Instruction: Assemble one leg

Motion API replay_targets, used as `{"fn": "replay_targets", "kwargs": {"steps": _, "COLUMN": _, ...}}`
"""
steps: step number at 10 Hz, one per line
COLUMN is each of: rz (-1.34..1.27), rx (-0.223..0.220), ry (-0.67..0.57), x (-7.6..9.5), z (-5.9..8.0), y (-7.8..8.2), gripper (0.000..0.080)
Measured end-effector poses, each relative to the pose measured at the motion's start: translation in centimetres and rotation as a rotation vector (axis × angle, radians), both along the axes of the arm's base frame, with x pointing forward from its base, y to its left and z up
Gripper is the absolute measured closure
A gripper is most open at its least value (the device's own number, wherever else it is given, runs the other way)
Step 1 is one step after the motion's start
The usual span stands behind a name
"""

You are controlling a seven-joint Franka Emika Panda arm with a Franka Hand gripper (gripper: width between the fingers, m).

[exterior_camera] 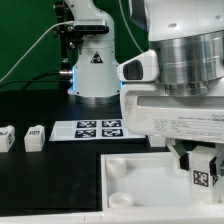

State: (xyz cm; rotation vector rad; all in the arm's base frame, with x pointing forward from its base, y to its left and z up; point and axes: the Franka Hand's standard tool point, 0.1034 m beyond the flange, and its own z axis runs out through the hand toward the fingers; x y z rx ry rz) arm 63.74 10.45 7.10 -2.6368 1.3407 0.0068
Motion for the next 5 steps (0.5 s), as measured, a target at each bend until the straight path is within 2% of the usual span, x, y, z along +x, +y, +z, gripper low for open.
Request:
{"fn": "replay_targets", "kwargs": {"steps": 2, "rz": -0.265, "rx": 0.07, "ry": 0.052, "x": -0.36, "z": -0.08, "y": -0.13, "gripper": 0.0502}}
{"fn": "replay_targets", "kwargs": {"steps": 5, "rz": -0.573, "rx": 0.113, "ry": 0.12, "x": -0.64, "z": -0.08, "y": 0.34, "gripper": 0.0502}}
